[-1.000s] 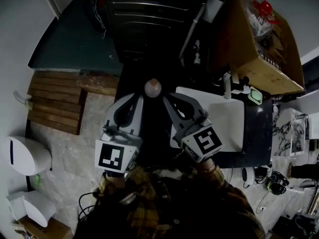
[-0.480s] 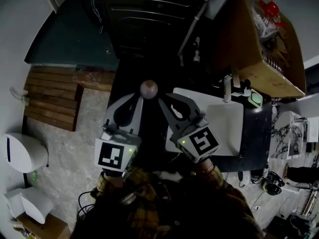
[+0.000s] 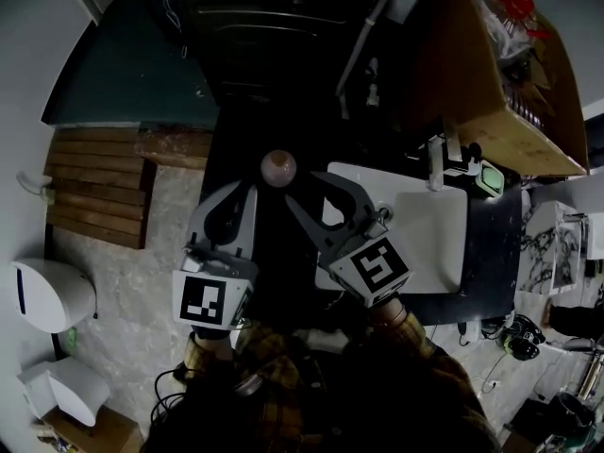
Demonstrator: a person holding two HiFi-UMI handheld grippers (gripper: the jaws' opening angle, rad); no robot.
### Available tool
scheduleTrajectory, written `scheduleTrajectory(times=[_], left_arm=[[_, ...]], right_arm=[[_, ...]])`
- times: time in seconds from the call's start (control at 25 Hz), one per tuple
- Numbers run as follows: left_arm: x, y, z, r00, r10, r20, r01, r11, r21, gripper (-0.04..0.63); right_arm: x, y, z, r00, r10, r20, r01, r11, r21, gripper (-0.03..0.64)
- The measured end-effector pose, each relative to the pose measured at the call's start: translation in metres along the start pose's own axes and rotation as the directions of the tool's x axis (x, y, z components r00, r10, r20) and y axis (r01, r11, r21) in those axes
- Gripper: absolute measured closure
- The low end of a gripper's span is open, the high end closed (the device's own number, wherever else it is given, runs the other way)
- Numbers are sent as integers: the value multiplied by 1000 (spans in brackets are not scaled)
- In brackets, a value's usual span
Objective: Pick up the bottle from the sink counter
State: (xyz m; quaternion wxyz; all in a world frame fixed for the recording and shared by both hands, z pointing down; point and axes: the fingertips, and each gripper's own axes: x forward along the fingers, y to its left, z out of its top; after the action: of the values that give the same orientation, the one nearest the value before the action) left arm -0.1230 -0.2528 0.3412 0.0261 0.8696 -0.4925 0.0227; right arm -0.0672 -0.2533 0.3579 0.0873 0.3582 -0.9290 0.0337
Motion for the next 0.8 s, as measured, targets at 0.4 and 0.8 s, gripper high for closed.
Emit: scheduleTrajectory(times=[0.4,0.8], left_arm=[[9,-1,-22,999,-29,-24,29,999,-18,572],[15,10,-60,998,-10,-54,7,998,-55,572]], right_arm=[[26,-6,-31,1000,10,-19,-10,999,37,426],[56,-17,-69,998,6,-62,-2,998,61,408]])
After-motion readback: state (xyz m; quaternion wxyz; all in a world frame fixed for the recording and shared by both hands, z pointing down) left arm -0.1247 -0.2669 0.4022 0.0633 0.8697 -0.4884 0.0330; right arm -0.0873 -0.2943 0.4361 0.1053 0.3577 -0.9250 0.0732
